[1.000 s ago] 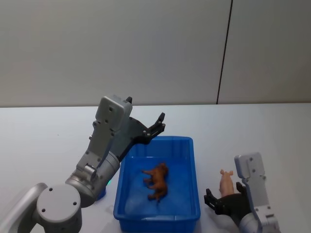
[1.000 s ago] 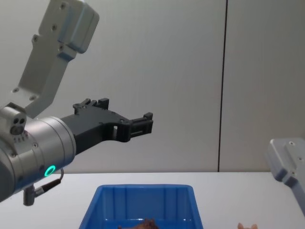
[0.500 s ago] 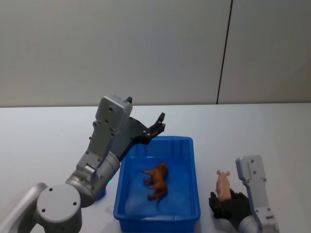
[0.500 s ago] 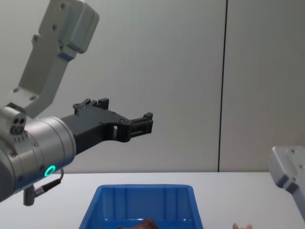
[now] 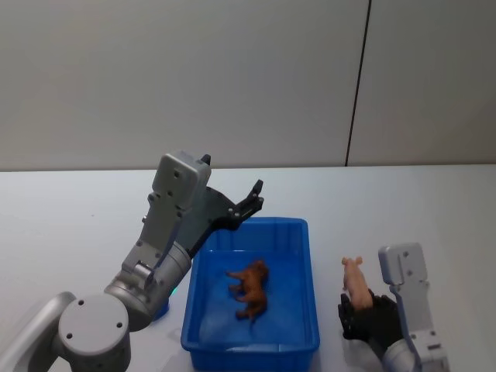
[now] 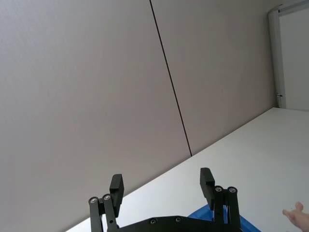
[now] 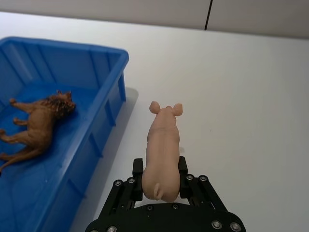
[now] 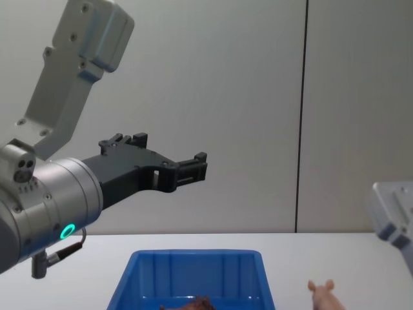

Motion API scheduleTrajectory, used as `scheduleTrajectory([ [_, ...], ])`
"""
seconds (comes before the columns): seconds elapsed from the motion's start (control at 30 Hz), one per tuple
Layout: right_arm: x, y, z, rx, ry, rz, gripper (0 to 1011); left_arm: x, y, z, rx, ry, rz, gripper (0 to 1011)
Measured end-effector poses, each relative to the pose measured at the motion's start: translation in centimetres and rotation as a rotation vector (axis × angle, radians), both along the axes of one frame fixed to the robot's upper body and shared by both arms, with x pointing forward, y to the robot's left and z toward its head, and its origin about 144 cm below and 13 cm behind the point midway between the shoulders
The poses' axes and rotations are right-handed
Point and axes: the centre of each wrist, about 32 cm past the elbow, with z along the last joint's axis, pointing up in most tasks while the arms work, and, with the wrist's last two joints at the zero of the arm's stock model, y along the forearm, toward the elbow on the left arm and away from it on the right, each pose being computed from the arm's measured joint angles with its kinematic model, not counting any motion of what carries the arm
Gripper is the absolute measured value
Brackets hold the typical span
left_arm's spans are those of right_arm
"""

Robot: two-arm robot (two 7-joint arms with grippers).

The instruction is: Pick up the two dolls from the table and place them into the box.

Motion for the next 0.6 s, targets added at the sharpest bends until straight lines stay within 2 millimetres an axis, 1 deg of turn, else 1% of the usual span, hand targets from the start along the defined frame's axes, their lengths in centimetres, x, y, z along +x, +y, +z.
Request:
scheduleTrajectory([
  [0.37,-0.2,-0.3,1.0,-0.017,-0.144,0.036,379,0.0,0.0,0.0,0.0,0.0,0.0,1001],
  [0.6,0.2,-0.6,1.7,0.005,-0.205,0.102,379,0.0,0.0,0.0,0.0,0.0,0.0,1001],
])
